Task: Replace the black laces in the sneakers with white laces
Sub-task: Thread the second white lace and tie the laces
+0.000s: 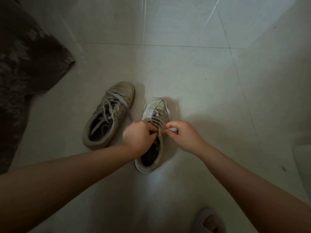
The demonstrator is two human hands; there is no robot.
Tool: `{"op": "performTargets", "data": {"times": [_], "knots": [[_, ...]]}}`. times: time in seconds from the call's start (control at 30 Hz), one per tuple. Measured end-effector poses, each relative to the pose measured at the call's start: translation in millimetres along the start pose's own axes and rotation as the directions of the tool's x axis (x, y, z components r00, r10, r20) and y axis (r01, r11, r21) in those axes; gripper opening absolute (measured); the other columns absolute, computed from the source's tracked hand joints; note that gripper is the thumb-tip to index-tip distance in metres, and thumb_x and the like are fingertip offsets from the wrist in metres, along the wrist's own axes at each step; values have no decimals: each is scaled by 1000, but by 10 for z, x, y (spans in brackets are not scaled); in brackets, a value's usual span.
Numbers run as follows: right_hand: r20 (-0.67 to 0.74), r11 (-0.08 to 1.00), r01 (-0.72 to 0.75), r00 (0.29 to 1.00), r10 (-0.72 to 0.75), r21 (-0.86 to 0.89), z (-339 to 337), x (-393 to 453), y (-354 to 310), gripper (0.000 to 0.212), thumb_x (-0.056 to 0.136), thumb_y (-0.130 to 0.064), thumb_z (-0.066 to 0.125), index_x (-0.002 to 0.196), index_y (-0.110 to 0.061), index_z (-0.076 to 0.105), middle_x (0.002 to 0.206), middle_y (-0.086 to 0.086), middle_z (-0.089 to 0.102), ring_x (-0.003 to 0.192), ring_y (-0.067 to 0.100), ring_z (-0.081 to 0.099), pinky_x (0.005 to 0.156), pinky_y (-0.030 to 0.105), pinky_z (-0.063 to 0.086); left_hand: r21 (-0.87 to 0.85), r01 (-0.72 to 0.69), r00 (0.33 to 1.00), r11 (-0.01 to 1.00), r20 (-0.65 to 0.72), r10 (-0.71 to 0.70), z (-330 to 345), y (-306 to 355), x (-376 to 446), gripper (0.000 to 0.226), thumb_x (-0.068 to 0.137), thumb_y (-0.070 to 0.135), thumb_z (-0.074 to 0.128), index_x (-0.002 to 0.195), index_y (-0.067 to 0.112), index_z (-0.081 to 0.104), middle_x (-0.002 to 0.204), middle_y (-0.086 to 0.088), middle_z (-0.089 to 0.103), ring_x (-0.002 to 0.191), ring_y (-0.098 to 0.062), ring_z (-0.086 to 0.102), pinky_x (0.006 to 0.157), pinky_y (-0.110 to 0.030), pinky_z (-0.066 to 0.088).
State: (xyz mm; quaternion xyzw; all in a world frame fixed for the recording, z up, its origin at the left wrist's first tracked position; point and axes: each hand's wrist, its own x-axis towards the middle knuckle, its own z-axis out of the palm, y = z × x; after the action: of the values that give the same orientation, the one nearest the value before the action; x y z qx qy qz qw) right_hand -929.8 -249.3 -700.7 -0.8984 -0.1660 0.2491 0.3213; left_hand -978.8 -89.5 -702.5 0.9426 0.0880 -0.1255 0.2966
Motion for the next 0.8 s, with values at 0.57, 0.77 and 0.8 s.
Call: {"op": "performTargets", "data": {"times": [0.57, 0.77, 0.8], "knots": [[-4, 880, -296, 947, 320, 371, 201, -19, 0, 37, 76, -41, 74, 100, -24, 51, 84, -6, 52, 75, 7, 51, 69, 23, 40, -890, 362, 932, 277, 335, -142, -289, -122, 46, 18, 93, 3, 48, 78, 11, 53, 88, -9, 66, 84, -15, 63, 77, -20, 51], [-54, 922, -215, 968, 245, 321, 172, -70, -19, 35, 76, -39, 74, 100, -22, 57, 90, -2, 58, 87, 15, 57, 81, 33, 48, -904, 424, 880, 45, 400, -256, -556, -239, 115, 31, 93, 11, 30, 62, 16, 34, 52, 1, 34, 45, -15, 36, 49, -26, 45], [-66, 934, -199, 971, 228, 296, 165, -73, -16, 35, 75, -39, 75, 100, -22, 57, 91, -3, 58, 88, 14, 57, 81, 33, 48, -873, 349, 930, 341, 279, -238, -592, -257, 103, 30, 92, 12, 32, 63, 16, 33, 53, 2, 32, 47, -14, 30, 45, -25, 37]]}}
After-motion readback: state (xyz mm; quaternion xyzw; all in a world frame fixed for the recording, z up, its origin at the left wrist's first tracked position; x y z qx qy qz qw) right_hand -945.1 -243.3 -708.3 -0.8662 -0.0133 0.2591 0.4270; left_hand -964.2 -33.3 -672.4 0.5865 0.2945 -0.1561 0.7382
